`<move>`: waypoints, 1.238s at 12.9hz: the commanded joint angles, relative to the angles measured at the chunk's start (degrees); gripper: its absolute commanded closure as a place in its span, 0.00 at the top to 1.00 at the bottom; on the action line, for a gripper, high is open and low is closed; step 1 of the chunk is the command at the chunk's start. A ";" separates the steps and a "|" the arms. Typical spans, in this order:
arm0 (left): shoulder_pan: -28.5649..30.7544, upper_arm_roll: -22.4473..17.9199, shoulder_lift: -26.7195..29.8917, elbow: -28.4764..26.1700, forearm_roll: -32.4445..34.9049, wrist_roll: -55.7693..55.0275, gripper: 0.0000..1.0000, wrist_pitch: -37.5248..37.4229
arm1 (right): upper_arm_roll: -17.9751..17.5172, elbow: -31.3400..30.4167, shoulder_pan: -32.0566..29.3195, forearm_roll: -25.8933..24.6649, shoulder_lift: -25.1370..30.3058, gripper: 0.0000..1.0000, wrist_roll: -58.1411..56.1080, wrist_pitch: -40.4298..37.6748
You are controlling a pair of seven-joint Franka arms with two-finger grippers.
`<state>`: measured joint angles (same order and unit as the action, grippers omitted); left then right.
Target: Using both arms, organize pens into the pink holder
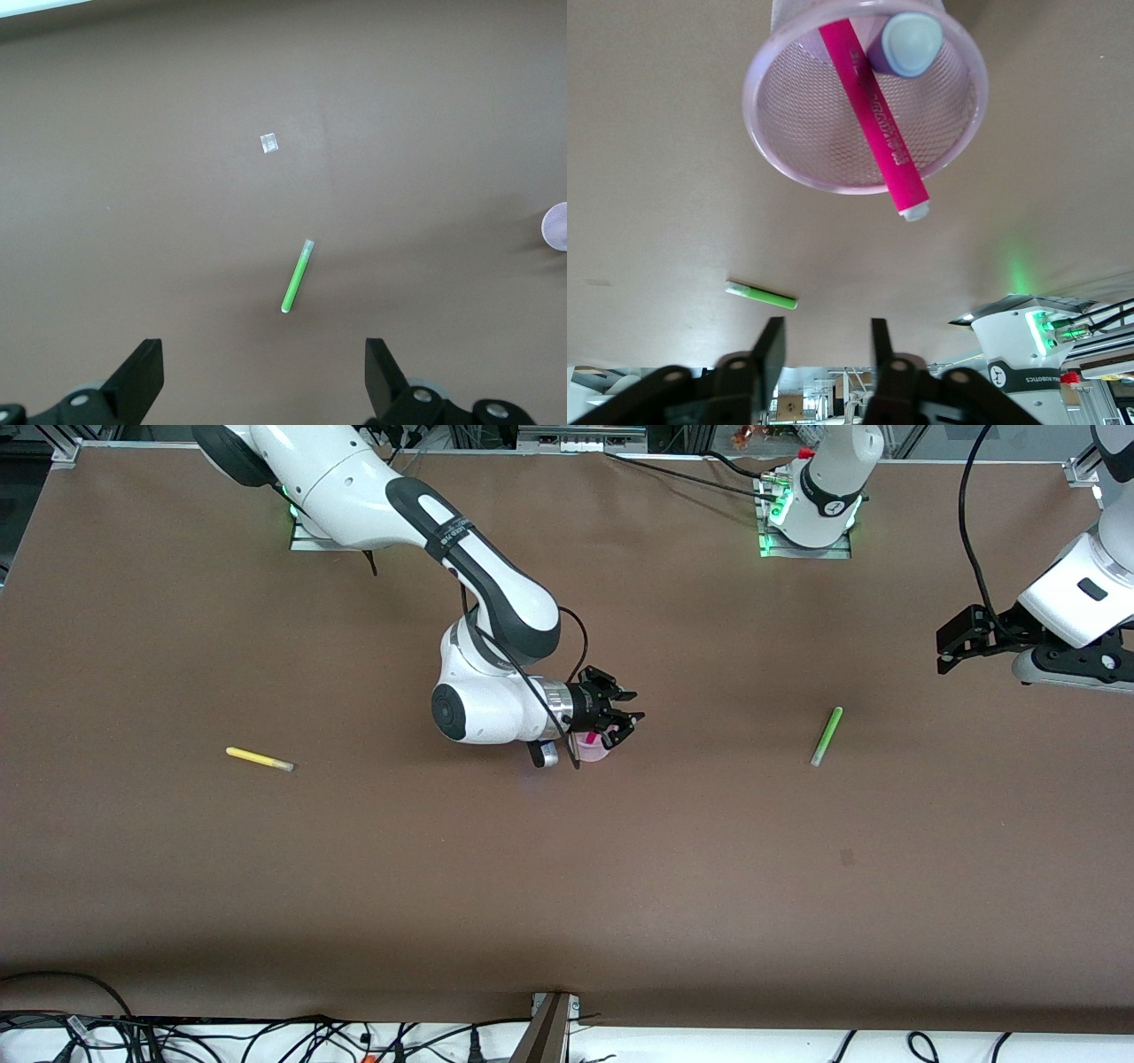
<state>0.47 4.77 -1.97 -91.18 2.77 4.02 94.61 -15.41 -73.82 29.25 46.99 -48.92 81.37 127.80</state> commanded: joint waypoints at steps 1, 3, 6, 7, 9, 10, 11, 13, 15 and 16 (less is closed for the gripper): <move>0.58 -0.02 0.12 0.56 -0.22 0.47 1.00 -0.83 | -0.15 0.26 -1.21 0.73 1.01 0.90 -3.13 -0.44; 0.41 0.15 0.12 0.65 -0.14 0.38 1.00 -1.18 | -0.06 0.26 -3.66 -1.19 2.42 0.99 -8.30 -3.94; 1.01 -0.20 0.21 0.56 -0.22 0.38 1.00 -1.27 | 0.03 0.08 -9.81 -8.83 7.78 0.99 -22.43 -11.32; 2.06 -0.55 0.21 0.56 -0.66 0.73 1.00 -1.36 | 0.03 0.08 -11.48 -10.59 9.09 0.99 -26.05 -13.09; 2.34 0.15 0.30 0.56 -0.31 1.17 1.00 -1.44 | 0.11 -0.09 -13.34 -14.80 11.20 1.00 -30.11 -14.15; 2.43 0.06 0.65 0.48 -0.31 1.17 1.00 -2.05 | 0.98 -0.27 -13.52 -17.09 12.69 0.99 -31.87 -15.20; 2.43 0.15 0.74 0.47 -0.31 1.08 1.00 -2.32 | 1.78 -0.27 -13.52 -19.11 14.28 1.00 -34.06 -16.95; 2.95 -0.20 0.65 0.21 -0.84 1.17 1.00 -2.24 | 3.10 -4.19 -13.52 -22.98 19.44 1.00 -38.45 -19.08; 2.95 0.06 0.74 0.21 -0.84 1.17 1.00 -2.32 | 5.55 -10.26 -13.52 -24.75 25.42 1.00 -46.17 -19.26; 2.87 0.06 0.83 0.12 -0.84 1.08 1.00 -2.41 | 7.30 -11.77 -13.52 -24.76 27.54 1.00 -51.87 -19.61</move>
<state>2.85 4.48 -1.83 -91.19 2.77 4.25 93.21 -11.38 -78.04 15.46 22.96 -28.58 37.74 108.32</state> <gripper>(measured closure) 0.000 0.000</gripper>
